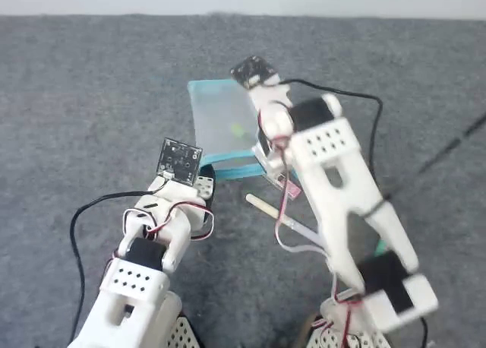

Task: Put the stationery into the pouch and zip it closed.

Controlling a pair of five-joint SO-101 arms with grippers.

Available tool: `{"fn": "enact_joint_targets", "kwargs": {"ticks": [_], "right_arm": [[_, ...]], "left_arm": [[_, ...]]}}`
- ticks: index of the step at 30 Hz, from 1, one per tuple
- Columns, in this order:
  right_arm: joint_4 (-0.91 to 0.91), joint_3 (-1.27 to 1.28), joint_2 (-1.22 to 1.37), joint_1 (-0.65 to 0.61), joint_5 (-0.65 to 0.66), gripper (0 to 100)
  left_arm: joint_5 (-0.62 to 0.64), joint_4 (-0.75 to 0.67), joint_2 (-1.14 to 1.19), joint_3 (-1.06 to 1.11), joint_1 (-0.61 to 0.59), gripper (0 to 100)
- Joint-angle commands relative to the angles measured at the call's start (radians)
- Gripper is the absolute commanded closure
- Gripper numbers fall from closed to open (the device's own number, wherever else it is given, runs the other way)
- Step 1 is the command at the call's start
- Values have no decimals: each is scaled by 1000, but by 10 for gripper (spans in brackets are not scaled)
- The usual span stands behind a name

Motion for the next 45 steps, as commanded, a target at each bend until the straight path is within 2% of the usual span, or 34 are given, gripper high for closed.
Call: {"fn": "enact_joint_targets", "kwargs": {"ticks": [1,8,14,19,23,28,34,39,45], "right_arm": [[79,-207,82,-8,-66,986],[145,-348,119,-36,-37,824],[165,-347,39,-108,37,820],[179,-275,-85,-99,110,821],[151,-83,-228,-87,169,822],[10,316,-470,-82,241,822],[-157,769,-722,-50,301,823],[-262,962,-754,36,361,828],[-375,1117,-754,74,450,914]], "left_arm": [[-14,-35,-2,-15,12,988],[-15,-35,-2,-15,5,988],[-15,-35,-2,-15,2,988],[-11,-37,-9,-18,-94,988],[-9,-37,-9,-21,-127,988],[-12,-37,-9,-21,-133,988],[-14,-38,-9,-24,-232,988],[-15,-58,-11,-22,-247,988],[-15,-58,-11,-22,-244,988]]}}
